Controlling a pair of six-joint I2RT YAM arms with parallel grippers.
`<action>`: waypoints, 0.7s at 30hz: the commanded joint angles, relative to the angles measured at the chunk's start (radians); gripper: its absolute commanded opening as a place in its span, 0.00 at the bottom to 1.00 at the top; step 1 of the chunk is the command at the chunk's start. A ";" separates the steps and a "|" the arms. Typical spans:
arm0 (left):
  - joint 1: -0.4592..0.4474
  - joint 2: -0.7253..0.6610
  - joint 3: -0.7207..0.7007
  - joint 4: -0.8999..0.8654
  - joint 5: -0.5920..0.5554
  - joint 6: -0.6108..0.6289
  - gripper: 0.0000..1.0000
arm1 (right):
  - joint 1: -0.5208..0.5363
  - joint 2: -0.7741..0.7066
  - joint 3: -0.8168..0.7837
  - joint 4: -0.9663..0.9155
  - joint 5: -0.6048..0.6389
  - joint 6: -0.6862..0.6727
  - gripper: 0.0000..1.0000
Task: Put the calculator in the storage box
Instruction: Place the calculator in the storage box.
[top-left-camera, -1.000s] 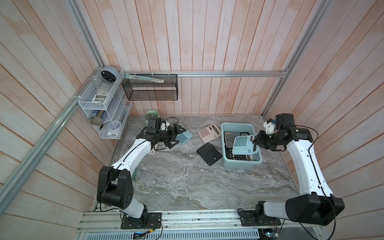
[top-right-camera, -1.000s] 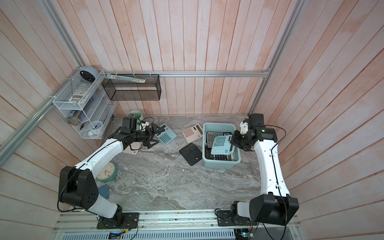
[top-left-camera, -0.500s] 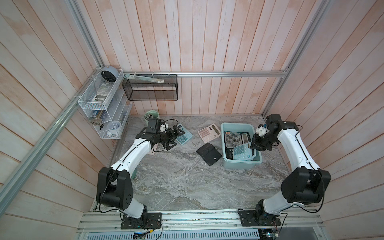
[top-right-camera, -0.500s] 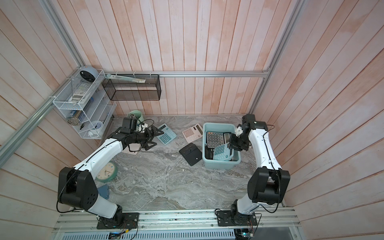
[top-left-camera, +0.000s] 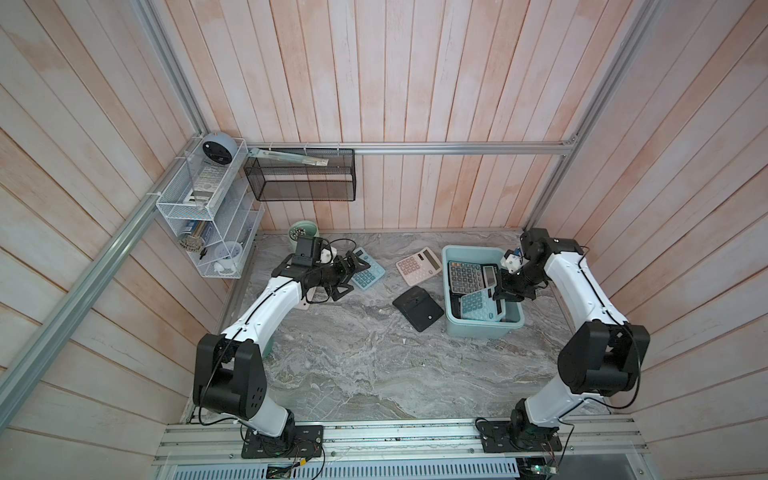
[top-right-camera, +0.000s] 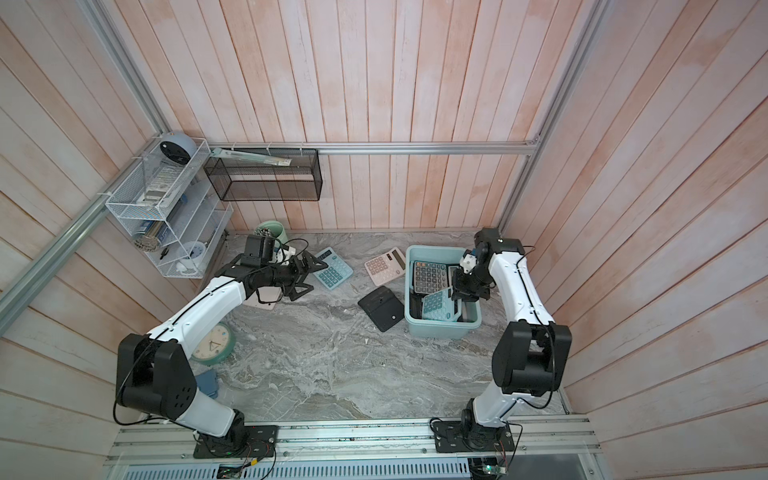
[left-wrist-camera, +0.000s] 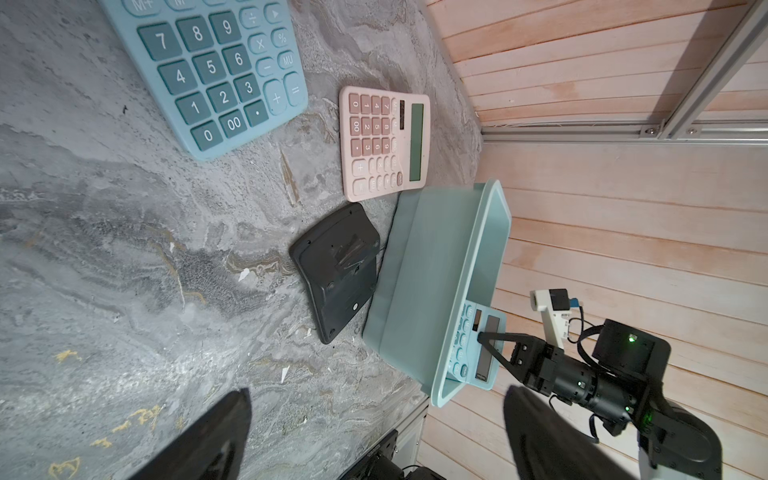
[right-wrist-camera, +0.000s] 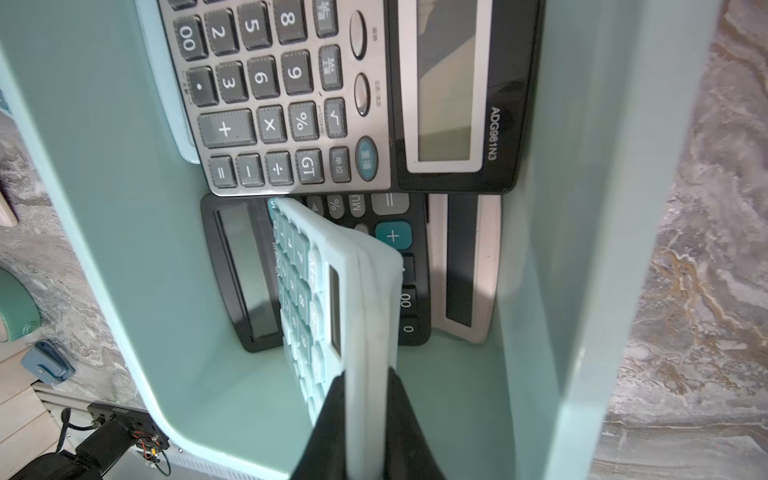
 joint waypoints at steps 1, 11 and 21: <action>0.002 0.015 0.032 -0.010 -0.018 0.026 1.00 | 0.015 0.058 0.046 -0.161 0.070 -0.038 0.08; 0.005 0.019 0.051 -0.079 -0.080 0.065 1.00 | 0.016 0.097 0.189 -0.238 0.265 0.030 0.46; 0.027 0.000 0.003 -0.093 -0.193 0.032 1.00 | 0.137 0.064 0.309 -0.153 0.085 0.076 0.54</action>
